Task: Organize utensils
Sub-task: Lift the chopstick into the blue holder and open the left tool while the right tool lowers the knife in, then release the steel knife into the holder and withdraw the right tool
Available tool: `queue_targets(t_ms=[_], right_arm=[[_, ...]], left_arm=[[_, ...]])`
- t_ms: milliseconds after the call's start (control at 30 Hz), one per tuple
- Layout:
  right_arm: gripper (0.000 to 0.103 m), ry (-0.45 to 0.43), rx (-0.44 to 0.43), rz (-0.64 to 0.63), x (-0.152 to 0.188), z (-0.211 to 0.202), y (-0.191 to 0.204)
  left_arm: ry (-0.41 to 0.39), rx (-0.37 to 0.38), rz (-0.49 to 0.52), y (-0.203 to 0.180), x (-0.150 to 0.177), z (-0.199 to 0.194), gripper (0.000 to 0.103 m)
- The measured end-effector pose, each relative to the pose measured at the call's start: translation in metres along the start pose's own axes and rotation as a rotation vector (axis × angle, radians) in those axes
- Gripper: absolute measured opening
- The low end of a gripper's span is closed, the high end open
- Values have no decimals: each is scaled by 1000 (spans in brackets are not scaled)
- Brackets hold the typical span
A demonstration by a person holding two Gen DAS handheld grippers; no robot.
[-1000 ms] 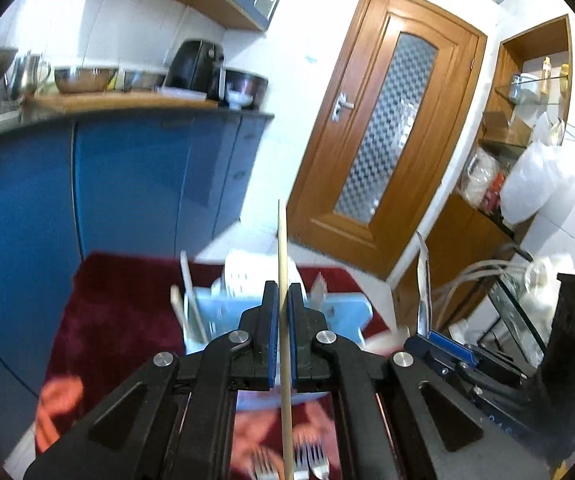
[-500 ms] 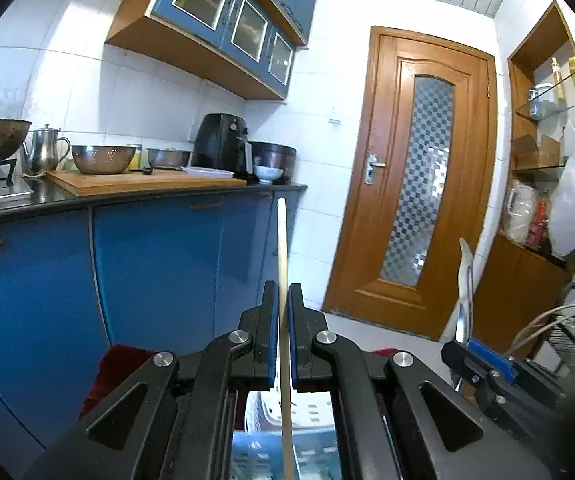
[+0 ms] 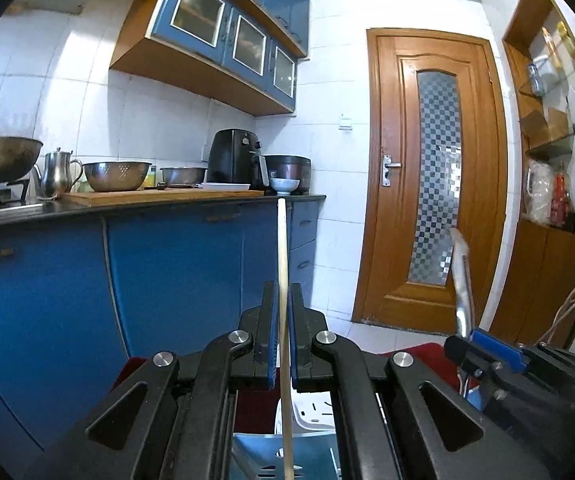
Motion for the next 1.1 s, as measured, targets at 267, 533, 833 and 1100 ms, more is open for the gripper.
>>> queue_targets(t_ms=[267,533,833,1100], right_arm=[[21,20,-42,-18,6,-5,8],[29,17,-55,-18,2,-11,12],[29,2,-91,34,-11,-35,8],[29,39,-108,68,-10,-65,5]], left_arm=[[15,16,-7,-3,1,-4,3],[40,53,-19,-5,1,-9,28],[60,69,-30,-4,-8,-27,28],[89,89,-17,-3,-15,-61,28]])
Point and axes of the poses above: each gripper's, at about its wrist camera, not at the fingertips, and z roughly the way its jaws point, y to its left, x to its underside, the point moved 9 cm from there along z, roughly the way its jaws point, and after that the axes turned 3 degrees about -x, right-handed, at the moved point
